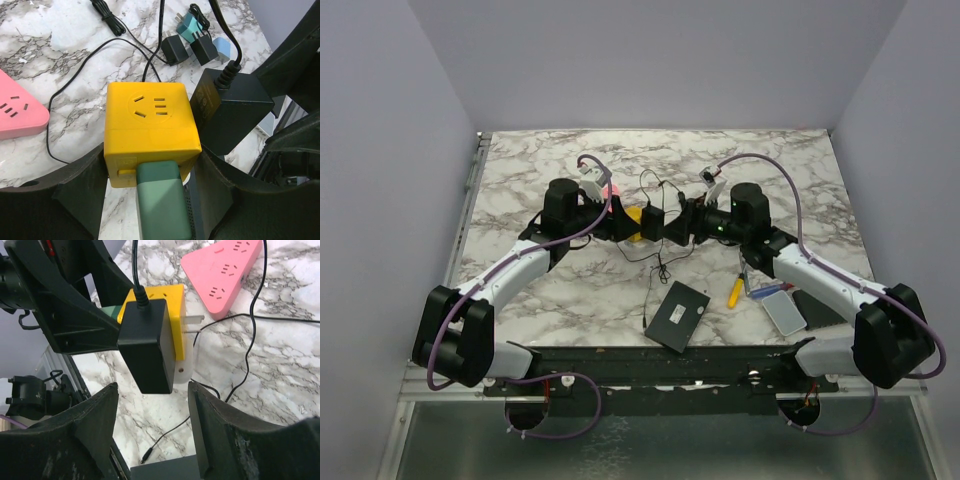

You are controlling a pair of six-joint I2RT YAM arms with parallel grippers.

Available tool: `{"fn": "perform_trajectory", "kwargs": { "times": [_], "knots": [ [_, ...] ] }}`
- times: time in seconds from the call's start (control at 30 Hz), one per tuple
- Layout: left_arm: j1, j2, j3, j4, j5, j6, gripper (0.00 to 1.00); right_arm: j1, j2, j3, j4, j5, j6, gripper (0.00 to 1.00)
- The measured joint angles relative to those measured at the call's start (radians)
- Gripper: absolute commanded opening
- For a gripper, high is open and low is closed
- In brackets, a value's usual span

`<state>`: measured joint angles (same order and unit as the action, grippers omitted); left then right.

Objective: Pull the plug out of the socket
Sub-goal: Remove the plug from the socket.

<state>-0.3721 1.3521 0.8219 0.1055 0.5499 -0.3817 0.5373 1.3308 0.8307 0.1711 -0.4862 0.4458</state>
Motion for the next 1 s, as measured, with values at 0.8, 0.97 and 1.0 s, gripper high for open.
{"fn": "perform_trajectory", "kwargs": {
  "times": [0.8,0.97,1.0],
  "knots": [
    [0.0,0.011,-0.003,0.036,0.045,-0.035,0.0,0.067,0.092,-0.003,0.109,0.047,0.007,0.54],
    [0.0,0.012,-0.005,0.036,0.045,-0.038,0.0,0.077,0.121,0.006,0.11,0.07,0.008,0.53],
    [0.002,0.013,-0.006,0.036,0.046,-0.038,0.0,0.078,0.122,0.009,0.11,0.075,0.008,0.53]
  ]
}}
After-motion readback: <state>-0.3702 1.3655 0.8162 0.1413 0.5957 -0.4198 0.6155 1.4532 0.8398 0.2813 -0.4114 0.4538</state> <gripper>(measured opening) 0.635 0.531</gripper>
